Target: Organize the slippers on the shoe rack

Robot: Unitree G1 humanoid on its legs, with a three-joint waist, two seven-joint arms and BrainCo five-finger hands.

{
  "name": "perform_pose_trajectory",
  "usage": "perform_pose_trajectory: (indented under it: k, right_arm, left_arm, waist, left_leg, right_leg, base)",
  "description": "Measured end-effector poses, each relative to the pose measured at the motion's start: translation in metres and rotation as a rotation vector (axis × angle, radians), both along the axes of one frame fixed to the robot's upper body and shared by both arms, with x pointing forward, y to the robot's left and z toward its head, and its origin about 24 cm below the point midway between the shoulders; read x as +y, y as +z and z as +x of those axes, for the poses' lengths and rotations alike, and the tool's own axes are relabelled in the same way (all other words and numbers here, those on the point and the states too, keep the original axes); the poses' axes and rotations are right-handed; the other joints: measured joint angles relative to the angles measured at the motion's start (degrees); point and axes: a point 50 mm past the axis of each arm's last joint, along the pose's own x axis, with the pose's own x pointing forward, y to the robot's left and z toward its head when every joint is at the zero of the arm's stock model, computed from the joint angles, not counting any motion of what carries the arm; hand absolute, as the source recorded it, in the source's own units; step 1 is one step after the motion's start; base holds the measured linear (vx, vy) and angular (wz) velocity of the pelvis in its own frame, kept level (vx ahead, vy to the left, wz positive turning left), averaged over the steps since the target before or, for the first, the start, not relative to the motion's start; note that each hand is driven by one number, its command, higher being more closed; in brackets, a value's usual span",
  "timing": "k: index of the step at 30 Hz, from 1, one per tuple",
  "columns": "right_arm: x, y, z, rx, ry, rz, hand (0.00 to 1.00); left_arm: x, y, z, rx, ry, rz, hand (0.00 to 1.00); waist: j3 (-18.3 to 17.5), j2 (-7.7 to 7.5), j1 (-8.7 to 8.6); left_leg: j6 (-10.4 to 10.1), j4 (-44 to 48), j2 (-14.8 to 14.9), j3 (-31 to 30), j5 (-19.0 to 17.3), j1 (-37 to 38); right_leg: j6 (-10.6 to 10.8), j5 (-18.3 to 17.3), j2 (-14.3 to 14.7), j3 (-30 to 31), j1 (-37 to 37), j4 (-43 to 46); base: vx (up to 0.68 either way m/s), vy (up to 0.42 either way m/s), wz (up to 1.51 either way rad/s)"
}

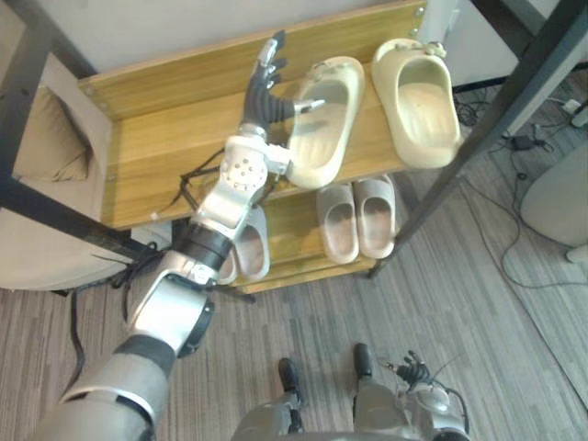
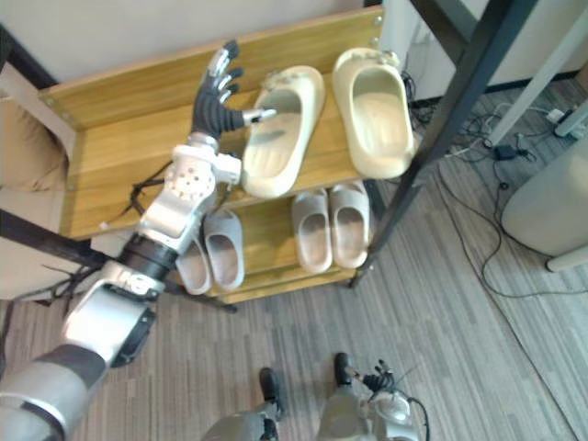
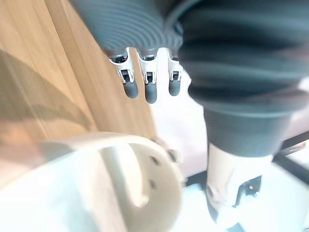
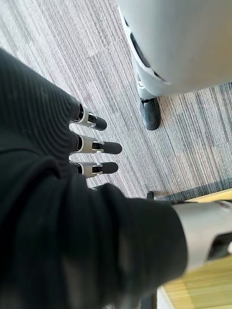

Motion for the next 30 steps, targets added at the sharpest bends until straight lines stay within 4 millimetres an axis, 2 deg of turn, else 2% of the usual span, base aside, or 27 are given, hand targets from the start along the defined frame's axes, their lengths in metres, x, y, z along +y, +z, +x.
perform_pose_trajectory:
  k: [6,9,14,20,30]
  right_arm:
    - [-0.001,-0.001,-0.004,0.019,0.021,-0.01,0.0]
    - [-0.001,-0.002,-0.005,0.023,0.029,-0.013,0.0]
    - [0.002,-0.003,-0.007,0.041,0.06,-0.018,0.0]
    - [0.008,-0.004,-0.007,0.058,0.125,-0.036,0.0]
    - [0.009,-0.006,-0.009,0.076,0.129,-0.035,0.0]
  left_arm:
    - [0.011,-0.036,-0.023,0.067,-0.054,-0.122,0.0]
    - [0.013,-0.05,-0.033,0.097,-0.081,-0.169,0.0]
    - [0.013,-0.071,-0.042,0.172,-0.135,-0.21,0.0]
    - [-0.002,-0.078,-0.05,0.197,-0.23,-0.2,0.0]
    - [-0.034,-0.087,-0.06,0.249,-0.373,-0.185,0.0]
  waist:
    - [-0.1,0.08,1.47]
    - [-0.2,0.03,1.65]
    - [-0.6,-0.24,2.84]
    - [-1.4,-1.22,3.75]
    - [-2.3,-2.06,3.55]
  left_leg:
    - [-0.2,0.0,0.2,-1.7,0.5,0.4]
    - [-0.2,0.0,0.4,-2.8,0.5,0.4]
    - [-0.2,0.0,0.3,-3.6,0.6,0.4]
    - [-0.2,0.0,0.2,-4.5,0.6,0.5]
    - [-0.2,0.0,0.1,-5.7,1.0,0.5]
  right_leg:
    - [-0.3,-0.5,0.2,-2.2,1.4,0.0]
    - [-0.2,-0.7,0.2,-3.2,1.9,0.0]
    - [0.0,-1.0,0.1,-4.1,2.4,0.0]
    - [0.2,-1.2,0.0,-5.3,3.1,0.0]
    - [0.4,-1.3,-0.1,-6.5,3.6,-0.1]
  base:
    - [-0.03,-0.011,0.16]
    - [-0.01,-0.013,0.16]
    - [0.01,0.0,0.11]
    - [0.01,0.005,0.11]
    - [-0.01,0.006,0.06]
